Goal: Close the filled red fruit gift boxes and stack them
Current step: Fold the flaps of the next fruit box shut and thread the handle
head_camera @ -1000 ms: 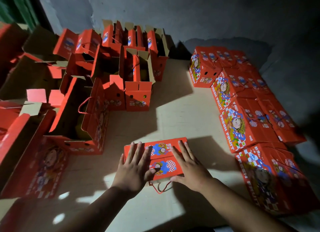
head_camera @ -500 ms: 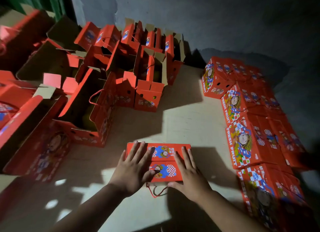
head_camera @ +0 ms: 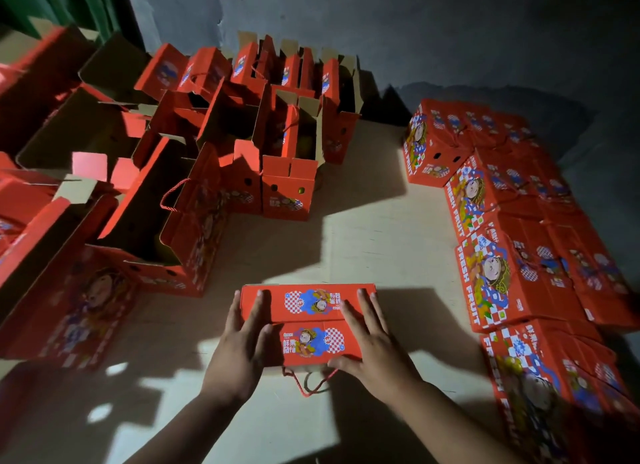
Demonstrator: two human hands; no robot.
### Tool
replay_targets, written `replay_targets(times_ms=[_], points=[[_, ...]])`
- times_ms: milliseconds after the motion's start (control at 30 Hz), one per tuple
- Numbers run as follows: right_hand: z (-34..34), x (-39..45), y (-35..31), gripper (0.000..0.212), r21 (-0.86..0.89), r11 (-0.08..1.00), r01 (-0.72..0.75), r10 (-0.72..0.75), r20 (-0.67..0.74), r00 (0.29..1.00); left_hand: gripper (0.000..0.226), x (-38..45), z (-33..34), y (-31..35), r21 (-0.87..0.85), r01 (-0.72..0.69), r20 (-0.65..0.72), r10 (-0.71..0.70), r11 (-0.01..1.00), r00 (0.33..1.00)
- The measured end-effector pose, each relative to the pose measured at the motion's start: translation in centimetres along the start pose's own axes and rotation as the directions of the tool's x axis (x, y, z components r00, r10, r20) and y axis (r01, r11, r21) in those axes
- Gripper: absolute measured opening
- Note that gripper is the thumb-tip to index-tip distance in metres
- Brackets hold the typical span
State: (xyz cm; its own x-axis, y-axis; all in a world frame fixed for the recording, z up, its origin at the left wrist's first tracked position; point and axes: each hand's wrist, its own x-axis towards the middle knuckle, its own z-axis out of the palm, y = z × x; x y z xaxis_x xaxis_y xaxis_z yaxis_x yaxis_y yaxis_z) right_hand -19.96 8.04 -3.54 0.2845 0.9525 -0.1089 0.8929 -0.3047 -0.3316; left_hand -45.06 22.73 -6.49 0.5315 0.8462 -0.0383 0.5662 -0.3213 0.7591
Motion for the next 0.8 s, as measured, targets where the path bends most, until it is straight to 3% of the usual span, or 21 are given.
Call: replay_targets(times_ms=[167, 267, 367, 433, 500, 567, 700, 800], points=[[0.2, -0.1, -0.1, 0.127, -0.036, 0.999, -0.011, 0.011, 0.009, 1.000, 0.065, 0.0, -0.5, 0.0, -0.015, -0.014, 0.047, 0.014, 1.000, 0.999], [0.2, -0.1, -0.1, 0.126, -0.036, 0.999, -0.006, 0.007, 0.012, 1.000, 0.066, 0.1, -0.7, 0.2, -0.023, 0.000, 0.066, 0.001, 1.000, 0.998], [0.2, -0.2, 0.0, 0.125, -0.016, 1.000, -0.005, 0.005, -0.001, 1.000, 0.071, 0.1, -0.8, 0.4, -0.134, 0.067, 0.058, -0.060, 0.989, 0.997], [0.4, -0.4, 0.1, 0.125, 0.020, 1.000, -0.017, 0.017, -0.027, 0.999, 0.075, 0.0, -0.6, 0.5, -0.279, 0.173, 0.049, -0.166, 0.945, 0.985], [0.9, -0.6, 0.2, 0.132, 0.085, 0.994, -0.067, 0.072, -0.060, 0.996, 0.081, 0.1, -0.5, 0.6, -0.454, 0.327, 0.080, -0.328, 0.829, 0.941], [1.2, -0.9, 0.4, 0.147, 0.199, 0.964, -0.178, 0.195, -0.070, 0.978, 0.080, 0.2, -0.4, 0.5, -0.572, 0.403, 0.139, -0.399, 0.715, 0.906], [1.7, -1.3, 1.1, 0.157, 0.316, 0.918, -0.238, 0.263, -0.039, 0.964, 0.066, 0.3, -0.7, 0.3, -0.628, 0.412, 0.210, -0.366, 0.661, 0.907], [1.8, -1.4, 1.3, 0.153, 0.177, 0.959, -0.221, 0.229, -0.026, 0.973, 0.064, 0.3, -0.9, 0.4, -0.630, 0.398, 0.232, -0.328, 0.667, 0.916]])
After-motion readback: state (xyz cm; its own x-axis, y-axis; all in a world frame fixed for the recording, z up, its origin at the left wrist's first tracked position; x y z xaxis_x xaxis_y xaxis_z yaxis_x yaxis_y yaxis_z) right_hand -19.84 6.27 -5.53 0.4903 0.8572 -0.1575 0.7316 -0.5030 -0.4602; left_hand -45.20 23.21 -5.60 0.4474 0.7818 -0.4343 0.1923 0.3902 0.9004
